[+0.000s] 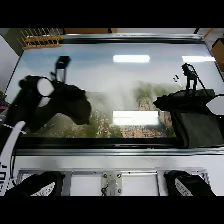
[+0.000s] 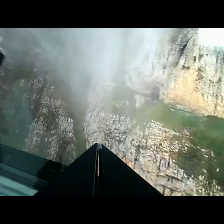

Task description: Fold the clothes and pants, and hang the long-sleeved shirts on hangers.

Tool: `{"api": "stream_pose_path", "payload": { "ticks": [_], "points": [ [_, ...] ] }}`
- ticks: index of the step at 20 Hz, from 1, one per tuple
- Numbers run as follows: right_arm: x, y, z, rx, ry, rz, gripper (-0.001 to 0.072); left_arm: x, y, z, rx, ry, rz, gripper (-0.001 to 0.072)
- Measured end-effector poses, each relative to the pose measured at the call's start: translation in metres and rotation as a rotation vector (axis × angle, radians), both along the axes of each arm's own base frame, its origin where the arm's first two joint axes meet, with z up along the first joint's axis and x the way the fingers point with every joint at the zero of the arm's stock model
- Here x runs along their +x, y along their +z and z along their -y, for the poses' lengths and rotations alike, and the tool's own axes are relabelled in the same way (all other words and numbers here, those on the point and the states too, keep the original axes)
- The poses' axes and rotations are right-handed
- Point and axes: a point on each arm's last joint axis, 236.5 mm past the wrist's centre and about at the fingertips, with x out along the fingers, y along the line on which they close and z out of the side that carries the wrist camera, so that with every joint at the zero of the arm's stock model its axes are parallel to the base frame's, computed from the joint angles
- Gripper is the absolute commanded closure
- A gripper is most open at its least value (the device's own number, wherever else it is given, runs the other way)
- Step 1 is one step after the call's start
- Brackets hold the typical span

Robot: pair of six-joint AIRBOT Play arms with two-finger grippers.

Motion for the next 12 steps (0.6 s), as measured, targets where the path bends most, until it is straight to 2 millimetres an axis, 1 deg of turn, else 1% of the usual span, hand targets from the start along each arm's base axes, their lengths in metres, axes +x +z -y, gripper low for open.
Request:
{"api": "stream_pose_path", "payload": {
  "ticks": [2, 3, 4, 5, 6, 7, 8, 9, 10, 11, 12],
  "points": [
    [0.000, 0.000, 0.000, 0.002, -0.001, 0.001, 0.0695, -0.019, -0.004, 0.066, -0.047, -0.098, 0.016, 0.0703],
    [0.001, 0.001, 0.000, 0.002, -0.002, 0.003, 0.0695, -0.029, -0.008, 0.094, -0.067, -0.137, 0.020, 0.0684],
    [0.001, 0.001, 0.000, 0.001, -0.002, 0.003, 0.0695, -0.040, -0.014, 0.120, -0.086, -0.172, 0.018, 0.0380],
    [0.001, 0.001, 0.000, 0.001, -0.003, 0.004, 0.0695, -0.049, -0.021, 0.141, -0.099, -0.197, 0.011, 0.0003],
    [0.001, 0.000, 0.001, -0.002, -0.003, 0.004, 0.0695, -0.056, -0.026, 0.157, -0.109, -0.216, 0.003, -0.0007],
    [0.002, 0.000, 0.001, -0.002, -0.004, 0.006, 0.0695, -0.061, -0.028, 0.167, -0.116, -0.221, -0.008, -0.0008],
    [0.002, 0.000, 0.001, -0.004, -0.004, 0.006, 0.0695, -0.061, -0.026, 0.171, -0.118, -0.222, -0.013, -0.0008],
    [0.002, 0.000, 0.001, -0.004, -0.005, 0.007, 0.0695, -0.058, -0.020, 0.170, -0.120, -0.211, -0.019, -0.0008],
    [0.002, 0.000, 0.001, -0.005, -0.004, 0.006, 0.0695, -0.050, -0.011, 0.161, -0.116, -0.189, -0.012, -0.0007],
    [0.002, 0.000, 0.001, -0.005, -0.004, 0.006, 0.0695, -0.036, 0.000, 0.143, -0.107, -0.150, 0.005, -0.0008],
    [0.002, 0.000, 0.002, -0.005, -0.005, 0.007, 0.0695, -0.021, 0.011, 0.121, -0.100, -0.102, 0.027, -0.0008]
  ]
}}
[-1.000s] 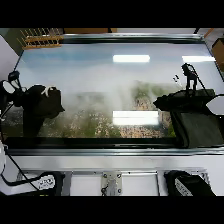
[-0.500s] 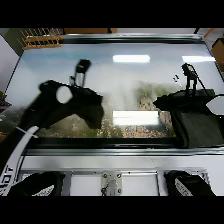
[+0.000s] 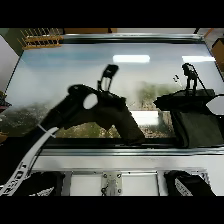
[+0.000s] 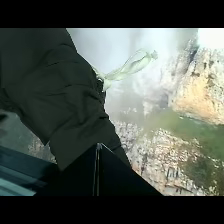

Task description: Fold the clothes and pants, and hang the long-sleeved shirts on hangers.

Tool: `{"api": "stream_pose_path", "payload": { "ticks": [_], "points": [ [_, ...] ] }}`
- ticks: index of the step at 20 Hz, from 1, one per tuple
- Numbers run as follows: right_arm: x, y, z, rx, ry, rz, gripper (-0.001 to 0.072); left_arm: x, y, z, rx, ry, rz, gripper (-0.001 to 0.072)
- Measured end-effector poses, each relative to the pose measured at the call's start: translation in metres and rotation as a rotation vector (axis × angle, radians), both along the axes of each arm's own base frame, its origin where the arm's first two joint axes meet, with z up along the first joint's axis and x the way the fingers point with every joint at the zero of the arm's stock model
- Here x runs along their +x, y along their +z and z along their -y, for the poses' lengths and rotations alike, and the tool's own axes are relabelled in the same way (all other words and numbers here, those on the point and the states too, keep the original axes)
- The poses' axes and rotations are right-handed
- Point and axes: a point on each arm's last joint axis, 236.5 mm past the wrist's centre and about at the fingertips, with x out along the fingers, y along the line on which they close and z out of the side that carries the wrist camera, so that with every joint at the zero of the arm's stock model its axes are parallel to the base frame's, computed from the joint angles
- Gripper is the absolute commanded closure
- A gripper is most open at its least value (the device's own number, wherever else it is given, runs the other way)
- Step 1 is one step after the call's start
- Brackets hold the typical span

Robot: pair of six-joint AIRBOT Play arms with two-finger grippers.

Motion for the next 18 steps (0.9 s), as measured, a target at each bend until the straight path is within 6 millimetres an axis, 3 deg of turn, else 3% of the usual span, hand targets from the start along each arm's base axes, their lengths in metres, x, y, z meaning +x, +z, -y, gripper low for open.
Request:
{"api": "stream_pose_path", "payload": {
  "ticks": [2, 4, 7, 9, 12, 16, 17, 18],
  "points": [
    [0.000, 0.000, 0.000, 0.000, 0.000, 0.000, 0.0695, 0.028, 0.014, -0.063, 0.016, 0.139, 0.021, -0.0008],
    [0.000, 0.000, 0.000, 0.000, 0.000, 0.000, 0.0695, 0.045, 0.007, -0.138, 0.045, 0.299, -0.001, -0.0008],
    [0.000, 0.000, 0.000, 0.000, 0.000, 0.000, 0.0695, 0.043, -0.039, -0.250, 0.093, 0.550, -0.108, -0.0008],
    [0.000, 0.000, 0.000, 0.000, 0.000, 0.000, 0.0695, 0.029, -0.077, -0.301, 0.084, 0.681, -0.208, -0.0007],
    [0.000, 0.000, 0.000, 0.000, 0.000, -0.001, 0.0693, 0.008, -0.132, -0.332, 0.016, 0.774, -0.364, -0.0007],
    [0.002, -0.005, -0.001, 0.003, 0.001, -0.015, 0.0665, -0.002, -0.180, -0.324, -0.078, 0.779, -0.504, -0.0007],
    [0.003, -0.008, -0.002, 0.008, 0.001, -0.025, 0.0442, -0.003, -0.188, -0.319, -0.094, 0.774, -0.525, -0.0004],
    [0.004, -0.011, -0.003, 0.013, 0.001, -0.039, 0.0166, -0.002, -0.193, -0.315, -0.105, 0.769, -0.534, 0.0172]
  ]
}}
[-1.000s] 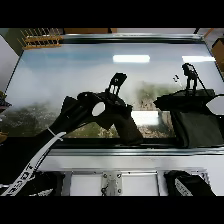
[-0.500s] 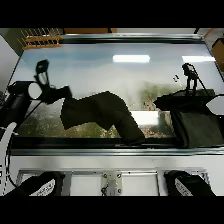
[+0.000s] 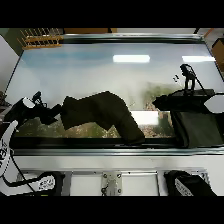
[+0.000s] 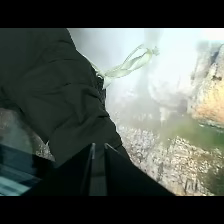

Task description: Fold the clothes and pants, and hang the long-sleeved shirts on hangers.

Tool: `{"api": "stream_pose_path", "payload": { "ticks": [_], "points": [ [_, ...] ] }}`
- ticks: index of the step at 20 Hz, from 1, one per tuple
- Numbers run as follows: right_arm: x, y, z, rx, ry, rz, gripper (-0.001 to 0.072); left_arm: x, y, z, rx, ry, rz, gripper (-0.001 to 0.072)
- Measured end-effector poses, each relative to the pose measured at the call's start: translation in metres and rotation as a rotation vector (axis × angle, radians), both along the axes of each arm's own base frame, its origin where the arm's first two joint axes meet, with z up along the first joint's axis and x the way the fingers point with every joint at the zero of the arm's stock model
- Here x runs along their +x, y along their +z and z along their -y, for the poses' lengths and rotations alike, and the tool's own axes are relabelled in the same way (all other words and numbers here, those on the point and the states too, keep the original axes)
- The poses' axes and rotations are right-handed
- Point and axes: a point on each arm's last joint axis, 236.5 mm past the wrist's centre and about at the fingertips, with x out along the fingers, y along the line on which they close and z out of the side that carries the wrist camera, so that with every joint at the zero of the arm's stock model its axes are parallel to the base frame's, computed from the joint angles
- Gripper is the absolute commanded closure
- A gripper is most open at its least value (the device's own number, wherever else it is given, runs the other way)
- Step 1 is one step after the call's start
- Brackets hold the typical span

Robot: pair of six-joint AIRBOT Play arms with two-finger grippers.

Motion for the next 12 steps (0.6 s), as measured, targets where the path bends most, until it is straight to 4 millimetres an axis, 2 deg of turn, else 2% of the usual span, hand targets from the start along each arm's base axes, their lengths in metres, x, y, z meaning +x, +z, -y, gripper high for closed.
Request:
{"api": "stream_pose_path", "payload": {
  "ticks": [1, 2, 3, 6, 12],
  "points": [
    [0.002, -0.005, -0.001, 0.005, 0.000, -0.017, 0.0044, 0.001, -0.004, 0.004, -0.009, -0.006, -0.001, 0.0408],
    [0.004, -0.012, -0.002, 0.006, 0.000, -0.036, 0.0044, 0.002, -0.006, 0.007, -0.015, -0.011, -0.001, 0.0597],
    [0.007, -0.019, -0.003, 0.009, -0.003, -0.056, 0.0044, 0.004, -0.008, 0.010, -0.021, -0.009, 0.004, 0.0703],
    [0.026, -0.051, -0.001, 0.010, -0.031, -0.111, 0.0046, 0.014, -0.002, 0.010, -0.021, -0.021, 0.028, 0.0703],
    [0.078, -0.141, 0.000, 0.026, -0.134, -0.221, 0.0047, 0.040, 0.035, 0.023, -0.028, -0.116, 0.087, 0.0703]
  ]
}}
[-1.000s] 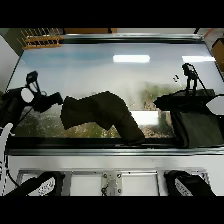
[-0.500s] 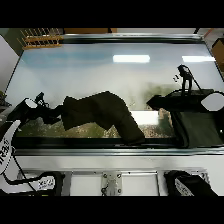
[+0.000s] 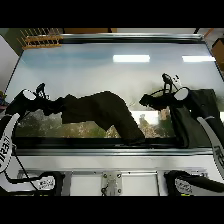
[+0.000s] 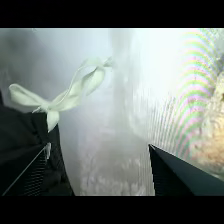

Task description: Fold the clothes and pants, and hang the long-sleeved shirts on hangers.

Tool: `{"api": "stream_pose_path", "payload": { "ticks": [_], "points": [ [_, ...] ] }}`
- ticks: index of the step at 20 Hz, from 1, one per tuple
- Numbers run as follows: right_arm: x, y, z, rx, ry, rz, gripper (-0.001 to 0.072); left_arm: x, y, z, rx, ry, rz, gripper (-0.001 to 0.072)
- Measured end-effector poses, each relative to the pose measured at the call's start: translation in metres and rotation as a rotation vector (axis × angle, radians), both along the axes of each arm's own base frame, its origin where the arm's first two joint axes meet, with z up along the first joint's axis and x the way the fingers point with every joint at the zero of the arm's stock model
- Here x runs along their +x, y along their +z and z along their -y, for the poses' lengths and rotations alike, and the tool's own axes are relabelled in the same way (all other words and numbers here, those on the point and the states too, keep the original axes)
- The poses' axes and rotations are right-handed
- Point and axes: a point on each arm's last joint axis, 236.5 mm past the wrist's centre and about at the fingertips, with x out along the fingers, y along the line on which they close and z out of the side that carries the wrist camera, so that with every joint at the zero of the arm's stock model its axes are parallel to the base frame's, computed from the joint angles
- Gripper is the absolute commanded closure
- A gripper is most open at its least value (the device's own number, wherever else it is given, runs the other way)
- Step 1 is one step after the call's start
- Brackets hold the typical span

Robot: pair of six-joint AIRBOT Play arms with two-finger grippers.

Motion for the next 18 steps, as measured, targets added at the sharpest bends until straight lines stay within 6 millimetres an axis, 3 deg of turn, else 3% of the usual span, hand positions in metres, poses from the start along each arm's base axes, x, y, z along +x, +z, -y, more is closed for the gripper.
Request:
{"api": "stream_pose_path", "payload": {
  "ticks": [3, 7, 8, 10, 11, 12, 14, 15, 16, 18],
  "points": [
    [0.016, -0.035, -0.015, 0.024, -0.011, -0.049, 0.0047, 0.006, 0.009, 0.009, 0.001, -0.036, 0.019, 0.0703],
    [0.028, -0.060, -0.049, 0.038, 0.038, -0.073, 0.0053, 0.010, 0.014, 0.016, 0.002, -0.054, 0.033, 0.0703],
    [0.031, -0.061, -0.057, 0.043, 0.046, -0.068, 0.0194, 0.010, 0.014, 0.016, 0.002, -0.055, 0.035, 0.0703],
    [0.033, -0.066, -0.070, 0.040, 0.068, -0.065, 0.0603, 0.011, 0.014, 0.017, 0.003, -0.058, 0.037, 0.0703],
    [0.037, -0.066, -0.075, 0.039, 0.073, -0.051, 0.0699, 0.011, 0.014, 0.017, 0.003, -0.058, 0.037, 0.0704],
    [0.041, -0.063, -0.078, 0.039, 0.077, -0.031, 0.0699, 0.011, 0.015, 0.017, 0.003, -0.059, 0.038, 0.0704],
    [0.051, -0.050, -0.079, 0.015, 0.111, 0.027, 0.0700, 0.014, 0.023, 0.015, 0.009, -0.054, 0.063, 0.0704],
    [0.059, -0.035, -0.076, -0.004, 0.129, 0.077, 0.0700, 0.019, 0.034, 0.012, 0.016, -0.045, 0.097, 0.0704],
    [0.070, -0.011, -0.071, -0.029, 0.140, 0.142, 0.0700, 0.027, 0.054, 0.006, 0.028, -0.032, 0.154, 0.0704],
    [0.091, 0.058, -0.049, -0.098, 0.153, 0.312, 0.0699, 0.040, 0.106, -0.005, 0.055, -0.011, 0.283, 0.0704]
  ]
}}
